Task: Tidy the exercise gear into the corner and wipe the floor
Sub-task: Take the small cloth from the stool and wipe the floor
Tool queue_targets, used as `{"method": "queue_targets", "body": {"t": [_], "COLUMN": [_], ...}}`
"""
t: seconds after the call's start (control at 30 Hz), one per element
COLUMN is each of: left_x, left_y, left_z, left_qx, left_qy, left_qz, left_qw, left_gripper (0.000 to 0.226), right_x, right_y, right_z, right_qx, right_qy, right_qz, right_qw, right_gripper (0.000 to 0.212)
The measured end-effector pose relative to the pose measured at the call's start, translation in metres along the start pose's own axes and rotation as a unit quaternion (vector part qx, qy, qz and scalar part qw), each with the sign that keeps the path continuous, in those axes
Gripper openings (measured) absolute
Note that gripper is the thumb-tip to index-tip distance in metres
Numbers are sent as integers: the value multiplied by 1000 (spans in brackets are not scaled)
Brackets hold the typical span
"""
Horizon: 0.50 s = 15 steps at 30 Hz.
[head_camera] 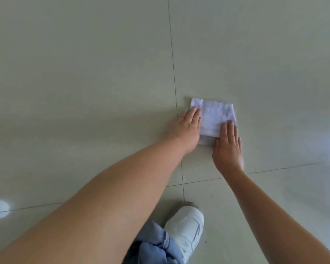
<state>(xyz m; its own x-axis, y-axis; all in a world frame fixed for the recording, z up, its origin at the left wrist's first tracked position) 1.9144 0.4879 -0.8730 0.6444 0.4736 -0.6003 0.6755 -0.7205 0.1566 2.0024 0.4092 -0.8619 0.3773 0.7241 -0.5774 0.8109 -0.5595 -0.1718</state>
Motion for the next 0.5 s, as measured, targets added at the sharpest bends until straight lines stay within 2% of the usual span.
{"method": "queue_targets", "body": {"t": [0.13, 0.3, 0.4, 0.5], "left_x": [53, 66, 44, 15], "left_y": [-2, -74, -122, -141], "left_z": [-44, -73, -65, -48], "left_qx": [12, 9, 21, 76], "left_qy": [40, 57, 50, 29], "left_qz": [-41, -112, -130, -105], "left_qw": [998, 992, 990, 991], "left_gripper": [52, 52, 55, 55], "right_x": [64, 127, 129, 103], "right_y": [9, -50, -94, -115], "right_z": [-38, -61, -50, -26], "right_qx": [-3, -11, 5, 24], "right_qy": [28, 33, 39, 38], "right_qz": [1, -68, -103, -124], "right_qw": [1000, 997, 994, 991], "right_gripper": [54, 58, 62, 61]}}
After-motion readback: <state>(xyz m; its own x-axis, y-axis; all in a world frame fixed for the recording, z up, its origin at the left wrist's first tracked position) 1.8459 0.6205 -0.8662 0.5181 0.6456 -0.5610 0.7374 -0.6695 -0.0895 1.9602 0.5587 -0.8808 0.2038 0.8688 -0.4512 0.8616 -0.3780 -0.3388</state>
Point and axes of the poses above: each hand's wrist, its own x-axis towards the middle knuckle, its own z-axis out of the palm, y = z × x, the point moved 4 cm from there along x, towards the middle knuckle, and after that the axes turned 6 degrees about -z, right-handed, at the moved point
